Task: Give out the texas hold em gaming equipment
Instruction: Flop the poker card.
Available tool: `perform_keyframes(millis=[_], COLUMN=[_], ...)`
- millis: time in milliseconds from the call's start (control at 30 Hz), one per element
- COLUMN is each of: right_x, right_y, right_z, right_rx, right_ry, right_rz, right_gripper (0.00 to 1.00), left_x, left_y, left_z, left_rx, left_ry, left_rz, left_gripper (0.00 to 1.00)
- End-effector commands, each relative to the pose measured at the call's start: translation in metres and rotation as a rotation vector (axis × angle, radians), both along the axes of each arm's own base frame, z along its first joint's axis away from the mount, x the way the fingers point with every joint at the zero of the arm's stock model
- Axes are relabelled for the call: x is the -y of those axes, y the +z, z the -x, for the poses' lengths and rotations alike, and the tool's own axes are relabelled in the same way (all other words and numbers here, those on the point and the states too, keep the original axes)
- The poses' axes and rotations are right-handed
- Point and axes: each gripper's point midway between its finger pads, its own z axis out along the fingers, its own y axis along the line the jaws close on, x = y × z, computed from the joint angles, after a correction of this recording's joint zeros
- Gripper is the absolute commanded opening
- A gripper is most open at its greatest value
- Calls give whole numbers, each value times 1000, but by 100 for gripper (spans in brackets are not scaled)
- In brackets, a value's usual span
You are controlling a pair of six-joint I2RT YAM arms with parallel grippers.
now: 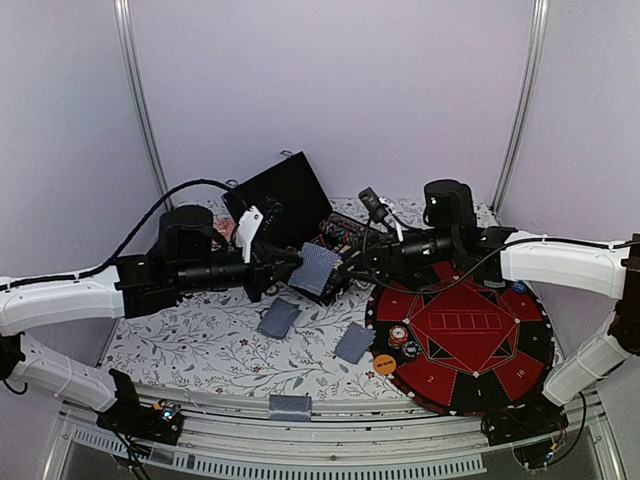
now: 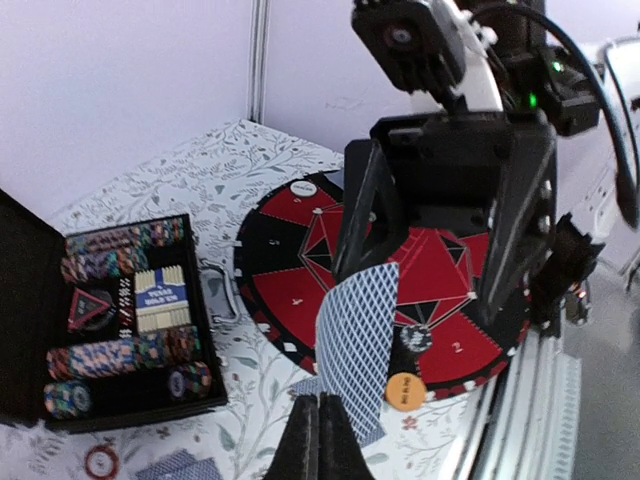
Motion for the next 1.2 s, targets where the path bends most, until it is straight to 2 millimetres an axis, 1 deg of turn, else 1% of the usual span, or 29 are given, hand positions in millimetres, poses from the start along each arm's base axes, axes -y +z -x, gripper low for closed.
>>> perform_keyframes(millis=[0,33,67,100,167,200,233,267,333,367,433,467,500,533,567,633,767,833,1000,1100,1167], right_x=[35,42,47,51,57,60,62,65,69,71,69,67,66,63,60,55,42,36,14,3,0], right_y=[38,39,36,39,48,45,55,59,66,71,74,74,75,77,78,75,64,66,78,74,68], right_z=[-5,-9,-9,-8,-6,-11,-19,-28,-42,-47,-52,-53,-54,-54,-53,-55,-58,-54,-21,-10,-11], right_rx=[15,22,9,47,112,109,117,105,77,33,-20,-40,-72,-87,-104,-136,-210,-224,-201,-203,-212], right_ry=[56,33,13,13,14,-18,-59,-106,-172,-206,-230,-232,-236,-225,-210,-194,-147,-110,72,134,134], right_rz=[-43,-16,28,43,54,83,99,125,158,152,138,128,115,100,85,73,71,47,-28,-31,-23], right_gripper=[70,69,69,70,72,73,73,73,74,74,74,74,74,74,74,73,70,70,73,73,73], left_x=[-9,-11,-15,-18,-20,-20,-20,-19,-15,-14,-11,-8,-4,1,8,17,34,35,37,31,29], left_y=[21,27,36,43,49,48,50,51,49,56,52,52,54,56,54,56,57,62,74,83,87], left_z=[7,10,11,12,23,27,27,26,20,19,18,17,20,25,31,41,56,57,66,69,71], left_rx=[334,438,551,676,945,1082,1208,1316,1506,1601,1752,1792,1835,1872,1905,1963,2040,2052,2101,2123,2154], left_ry=[-14,-6,17,37,35,38,62,82,113,165,207,222,235,244,236,249,250,277,319,402,454], left_rz=[-91,-123,-147,-182,-278,-354,-427,-505,-703,-761,-888,-927,-928,-916,-907,-886,-856,-837,-752,-710,-698], left_gripper=[0,0,0,0,0,0,0,0,0,0,0,0,0,0,0,0,0,0,0,0,0])
